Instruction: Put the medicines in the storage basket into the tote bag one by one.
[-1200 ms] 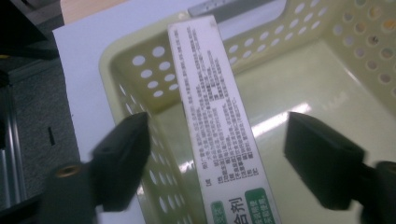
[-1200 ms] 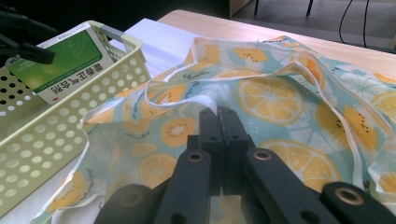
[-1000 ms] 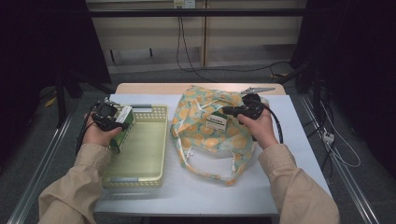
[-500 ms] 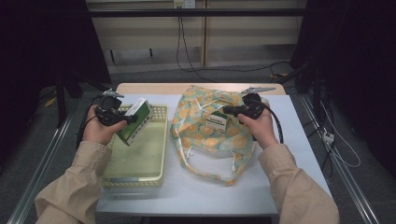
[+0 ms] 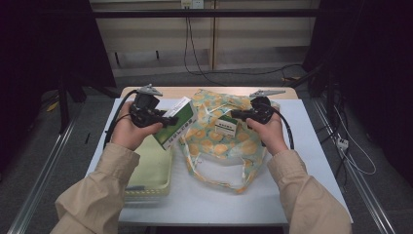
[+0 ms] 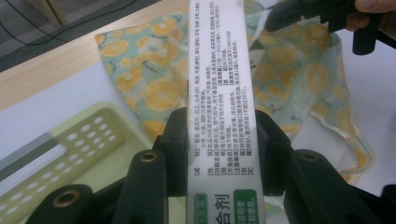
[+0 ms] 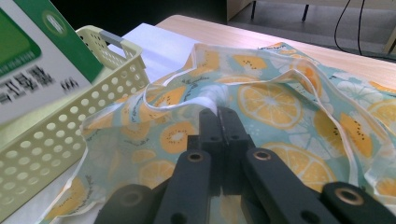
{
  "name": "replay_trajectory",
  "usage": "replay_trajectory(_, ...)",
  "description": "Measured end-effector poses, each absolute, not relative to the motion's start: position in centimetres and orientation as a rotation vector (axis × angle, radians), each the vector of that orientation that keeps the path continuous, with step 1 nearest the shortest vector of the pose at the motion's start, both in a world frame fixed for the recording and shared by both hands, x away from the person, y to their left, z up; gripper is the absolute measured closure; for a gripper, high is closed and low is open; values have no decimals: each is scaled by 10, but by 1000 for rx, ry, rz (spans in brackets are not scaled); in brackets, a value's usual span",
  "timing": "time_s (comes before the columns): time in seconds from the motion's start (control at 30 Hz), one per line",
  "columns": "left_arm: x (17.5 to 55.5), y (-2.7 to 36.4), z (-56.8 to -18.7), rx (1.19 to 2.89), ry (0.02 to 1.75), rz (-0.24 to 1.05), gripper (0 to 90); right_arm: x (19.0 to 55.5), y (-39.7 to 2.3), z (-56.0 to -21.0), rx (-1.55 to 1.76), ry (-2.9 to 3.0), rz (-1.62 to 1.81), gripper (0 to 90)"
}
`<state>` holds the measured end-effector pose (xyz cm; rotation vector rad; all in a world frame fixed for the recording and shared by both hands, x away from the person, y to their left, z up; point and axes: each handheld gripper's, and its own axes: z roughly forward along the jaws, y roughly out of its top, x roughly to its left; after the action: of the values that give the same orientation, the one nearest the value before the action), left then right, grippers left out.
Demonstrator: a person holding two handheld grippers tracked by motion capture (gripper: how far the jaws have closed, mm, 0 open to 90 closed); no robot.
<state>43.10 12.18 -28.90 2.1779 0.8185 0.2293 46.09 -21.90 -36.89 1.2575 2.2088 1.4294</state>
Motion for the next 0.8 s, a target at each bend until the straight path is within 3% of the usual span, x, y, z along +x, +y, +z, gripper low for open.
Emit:
replay_trajectory(0.53, 430, 43, -331, 2245, 731, 155, 630, 460, -220, -355, 1233, 2197, 1443, 900)
replay_trajectory(0.8, 444, 16, -360, 2305, 776, 157, 630, 457, -221, -351, 1236, 2191, 1458, 900)
